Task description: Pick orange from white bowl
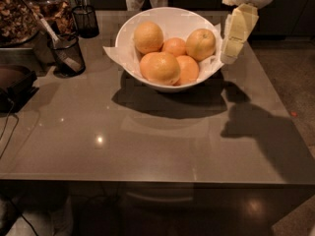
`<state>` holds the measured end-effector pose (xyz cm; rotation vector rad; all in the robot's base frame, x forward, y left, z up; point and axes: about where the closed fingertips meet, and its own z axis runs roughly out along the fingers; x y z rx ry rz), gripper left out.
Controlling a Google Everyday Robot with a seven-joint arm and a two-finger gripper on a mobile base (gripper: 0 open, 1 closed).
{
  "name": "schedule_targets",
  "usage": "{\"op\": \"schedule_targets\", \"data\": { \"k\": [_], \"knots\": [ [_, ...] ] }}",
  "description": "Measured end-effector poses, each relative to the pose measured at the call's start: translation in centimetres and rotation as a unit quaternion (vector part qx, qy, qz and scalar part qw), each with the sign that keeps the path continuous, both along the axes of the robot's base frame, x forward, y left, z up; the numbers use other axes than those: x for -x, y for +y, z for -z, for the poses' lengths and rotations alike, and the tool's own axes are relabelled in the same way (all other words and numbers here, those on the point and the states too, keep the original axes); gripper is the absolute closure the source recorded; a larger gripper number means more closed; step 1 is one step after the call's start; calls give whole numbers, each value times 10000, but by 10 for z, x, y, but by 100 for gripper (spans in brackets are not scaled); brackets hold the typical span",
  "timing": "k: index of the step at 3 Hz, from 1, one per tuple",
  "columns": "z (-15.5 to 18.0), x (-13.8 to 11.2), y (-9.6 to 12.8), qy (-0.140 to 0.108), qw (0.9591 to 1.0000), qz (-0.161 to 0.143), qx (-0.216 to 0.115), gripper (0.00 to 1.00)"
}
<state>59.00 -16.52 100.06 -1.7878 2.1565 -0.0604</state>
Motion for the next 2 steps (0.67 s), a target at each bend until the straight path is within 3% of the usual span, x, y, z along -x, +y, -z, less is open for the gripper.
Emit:
{"op": "schedule_targets", "data": {
  "k": [2],
  "knots": [
    [-6, -30, 15, -292, 9991, 84, -311, 0]
  ]
}}
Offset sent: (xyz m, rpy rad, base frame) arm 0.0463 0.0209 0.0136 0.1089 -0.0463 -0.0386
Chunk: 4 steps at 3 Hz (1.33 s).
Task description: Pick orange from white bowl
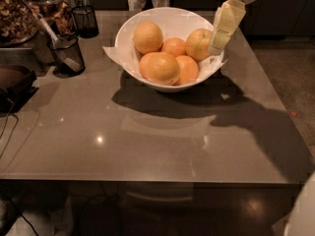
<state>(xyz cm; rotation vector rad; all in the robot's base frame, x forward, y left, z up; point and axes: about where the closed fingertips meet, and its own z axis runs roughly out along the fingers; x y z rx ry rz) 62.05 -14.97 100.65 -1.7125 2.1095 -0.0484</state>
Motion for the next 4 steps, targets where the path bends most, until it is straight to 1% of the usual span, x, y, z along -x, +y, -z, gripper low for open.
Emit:
{"op": "schedule_targets", "data": {
  "k": [1, 2, 3, 4],
  "knots": [
    [-2, -23, 9, -51, 9999, 21, -112, 0],
    [-1, -38, 12, -81, 9999, 51, -115, 9],
    [8, -46, 9, -34, 9999, 86, -92, 20],
    [16, -49, 8, 16, 9999, 99, -92, 21]
  ]
}}
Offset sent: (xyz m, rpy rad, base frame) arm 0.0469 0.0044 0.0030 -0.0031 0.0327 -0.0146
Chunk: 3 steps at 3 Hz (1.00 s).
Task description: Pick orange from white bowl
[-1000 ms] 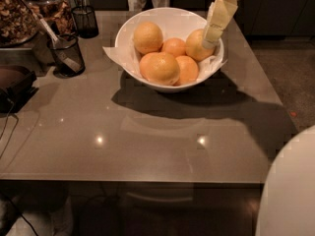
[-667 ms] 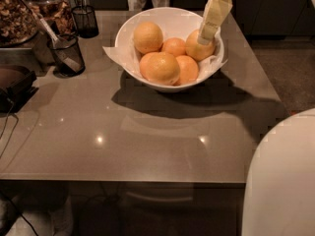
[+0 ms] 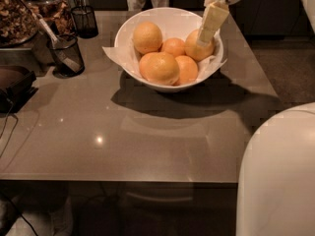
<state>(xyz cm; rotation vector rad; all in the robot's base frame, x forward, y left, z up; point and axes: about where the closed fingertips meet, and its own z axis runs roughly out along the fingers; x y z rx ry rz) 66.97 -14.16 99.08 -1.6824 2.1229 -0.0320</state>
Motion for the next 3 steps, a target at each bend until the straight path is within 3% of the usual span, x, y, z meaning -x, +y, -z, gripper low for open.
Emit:
{"op": "schedule_targets", "data": {
  "k": [3],
  "knots": [
    [21, -18, -6, 178, 9998, 74, -4, 25]
  ]
}}
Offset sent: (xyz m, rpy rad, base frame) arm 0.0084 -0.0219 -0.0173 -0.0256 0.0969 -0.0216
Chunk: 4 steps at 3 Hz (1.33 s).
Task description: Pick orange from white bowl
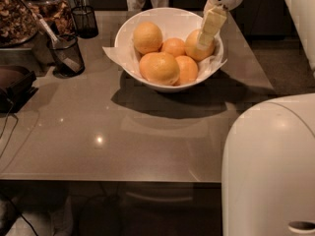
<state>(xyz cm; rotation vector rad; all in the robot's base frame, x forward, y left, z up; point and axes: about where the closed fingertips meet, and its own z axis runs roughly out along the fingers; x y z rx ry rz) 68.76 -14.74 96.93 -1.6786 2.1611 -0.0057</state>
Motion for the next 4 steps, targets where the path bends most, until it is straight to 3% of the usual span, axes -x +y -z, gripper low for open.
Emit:
{"op": "schedule_targets", "data": {
  "k": [4],
  "knots": [
    [27, -7, 4, 290, 9996, 9, -57, 37]
  ]
}}
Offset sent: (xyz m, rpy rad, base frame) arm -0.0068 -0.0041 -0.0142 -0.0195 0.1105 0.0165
